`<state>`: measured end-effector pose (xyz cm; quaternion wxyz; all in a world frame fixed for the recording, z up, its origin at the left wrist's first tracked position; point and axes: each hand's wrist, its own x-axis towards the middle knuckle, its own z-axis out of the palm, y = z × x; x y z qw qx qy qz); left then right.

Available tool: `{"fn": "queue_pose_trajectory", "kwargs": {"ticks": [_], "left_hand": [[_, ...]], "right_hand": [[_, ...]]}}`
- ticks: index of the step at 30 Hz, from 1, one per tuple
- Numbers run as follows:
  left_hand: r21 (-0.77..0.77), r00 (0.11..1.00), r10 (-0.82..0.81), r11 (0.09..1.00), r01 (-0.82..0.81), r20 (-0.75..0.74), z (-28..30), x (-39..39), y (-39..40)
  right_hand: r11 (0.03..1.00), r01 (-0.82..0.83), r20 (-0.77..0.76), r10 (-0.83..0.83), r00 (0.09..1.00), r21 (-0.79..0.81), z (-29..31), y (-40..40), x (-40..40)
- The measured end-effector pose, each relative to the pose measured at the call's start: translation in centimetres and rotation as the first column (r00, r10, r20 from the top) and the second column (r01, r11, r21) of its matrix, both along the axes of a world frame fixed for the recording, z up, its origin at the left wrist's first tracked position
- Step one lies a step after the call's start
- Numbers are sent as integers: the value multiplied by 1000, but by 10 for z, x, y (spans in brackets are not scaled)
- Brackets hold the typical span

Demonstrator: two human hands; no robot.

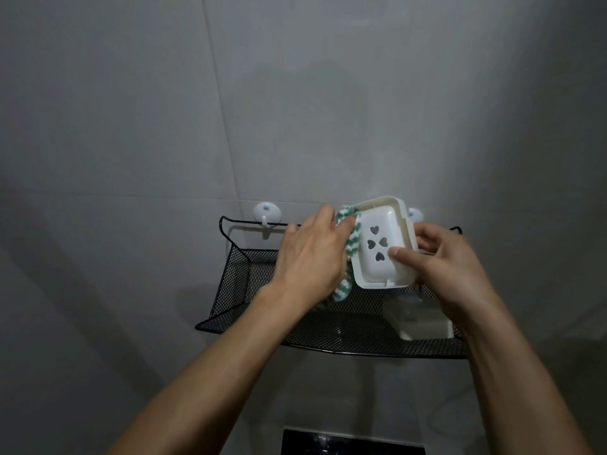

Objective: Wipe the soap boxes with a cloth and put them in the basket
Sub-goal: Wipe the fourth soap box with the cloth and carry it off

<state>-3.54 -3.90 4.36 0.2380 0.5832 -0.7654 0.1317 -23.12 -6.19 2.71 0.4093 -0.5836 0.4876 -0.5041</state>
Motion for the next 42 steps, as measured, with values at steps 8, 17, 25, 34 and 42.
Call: {"fn": "queue_pose_trajectory", "kwargs": {"ticks": [8, 17, 25, 34, 42], "left_hand": [[-84, 967, -206, 972, 220, 147, -9, 8, 2], [88, 945, -256, 966, 243, 204, -21, 13, 4], [143, 938, -267, 942, 302, -222, -25, -4, 21], [128, 981, -190, 975, 184, 40, -27, -1, 23], [205, 926, -222, 934, 292, -307, -28, -12, 30]], "right_hand": [[1000, 10, 5, -10, 1000, 7, -1, 3, -3], [998, -42, 23, 43, 999, -37, 16, 2, -1], [997, -35, 89, 41, 995, -65, 16, 5, 9], [999, -22, 24, 23, 999, -48, 13, 7, 6], [1000, 15, 94, -15, 995, 2, 2, 6, 10]]}}
